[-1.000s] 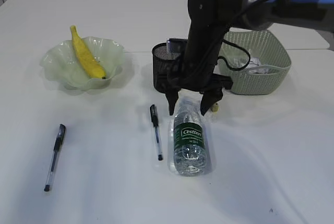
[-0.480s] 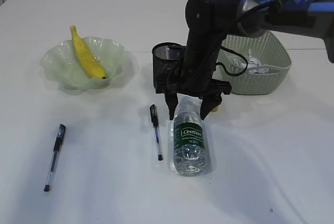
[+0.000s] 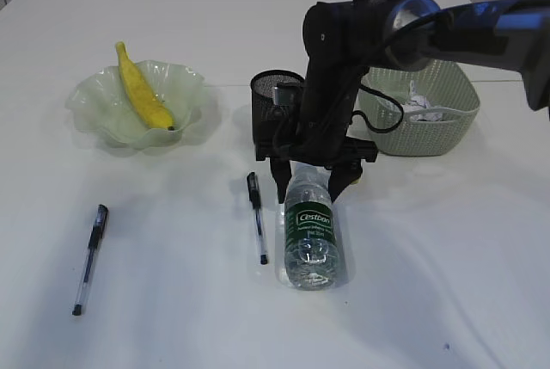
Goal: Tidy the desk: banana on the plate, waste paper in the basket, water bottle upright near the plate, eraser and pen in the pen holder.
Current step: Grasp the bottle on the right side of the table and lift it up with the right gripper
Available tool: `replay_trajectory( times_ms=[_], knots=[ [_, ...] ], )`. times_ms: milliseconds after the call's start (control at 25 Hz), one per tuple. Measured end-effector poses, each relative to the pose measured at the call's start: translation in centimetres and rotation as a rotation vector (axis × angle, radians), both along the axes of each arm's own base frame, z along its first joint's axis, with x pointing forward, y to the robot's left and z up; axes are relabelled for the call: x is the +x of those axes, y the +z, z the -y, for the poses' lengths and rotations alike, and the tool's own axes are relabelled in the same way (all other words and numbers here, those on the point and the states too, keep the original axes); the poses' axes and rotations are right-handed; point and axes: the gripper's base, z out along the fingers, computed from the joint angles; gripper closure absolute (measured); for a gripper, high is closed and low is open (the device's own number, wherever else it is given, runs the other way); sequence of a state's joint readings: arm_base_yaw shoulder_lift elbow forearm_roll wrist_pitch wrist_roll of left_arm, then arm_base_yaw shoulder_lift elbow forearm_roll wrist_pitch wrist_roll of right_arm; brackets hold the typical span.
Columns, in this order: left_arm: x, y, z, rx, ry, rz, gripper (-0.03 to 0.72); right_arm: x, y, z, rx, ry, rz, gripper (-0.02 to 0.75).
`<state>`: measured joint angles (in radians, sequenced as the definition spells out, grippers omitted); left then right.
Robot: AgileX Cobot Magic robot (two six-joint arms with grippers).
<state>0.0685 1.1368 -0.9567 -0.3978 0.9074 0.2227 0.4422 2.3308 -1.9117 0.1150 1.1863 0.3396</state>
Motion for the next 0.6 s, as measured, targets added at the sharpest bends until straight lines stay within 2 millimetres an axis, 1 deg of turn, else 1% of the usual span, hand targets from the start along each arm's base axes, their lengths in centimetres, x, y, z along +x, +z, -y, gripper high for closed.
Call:
replay_trajectory(
  times_ms=[80,280,360,440,600],
  knots=[
    [0.0,0.0,0.0,0.0,0.0,0.0,0.349,0.02,-0.52,-0.01,-0.005,0.0,-0.01,0.166],
    [0.0,0.0,0.0,0.0,0.0,0.0,0.349,0.08,-0.61,-0.04,-0.003,-0.002,-0.006,0.167],
    [0.0,0.0,0.0,0.0,0.0,0.0,0.349,0.1,-0.61,-0.04,-0.002,-0.005,-0.004,0.186],
    [0.0,0.0,0.0,0.0,0.0,0.0,0.349,0.1,-0.61,-0.04,-0.002,-0.005,-0.004,0.227],
    [0.0,0.0,0.0,0.0,0.0,0.0,0.349,0.1,-0.63,-0.04,-0.002,-0.005,-0.005,0.335]
  ],
)
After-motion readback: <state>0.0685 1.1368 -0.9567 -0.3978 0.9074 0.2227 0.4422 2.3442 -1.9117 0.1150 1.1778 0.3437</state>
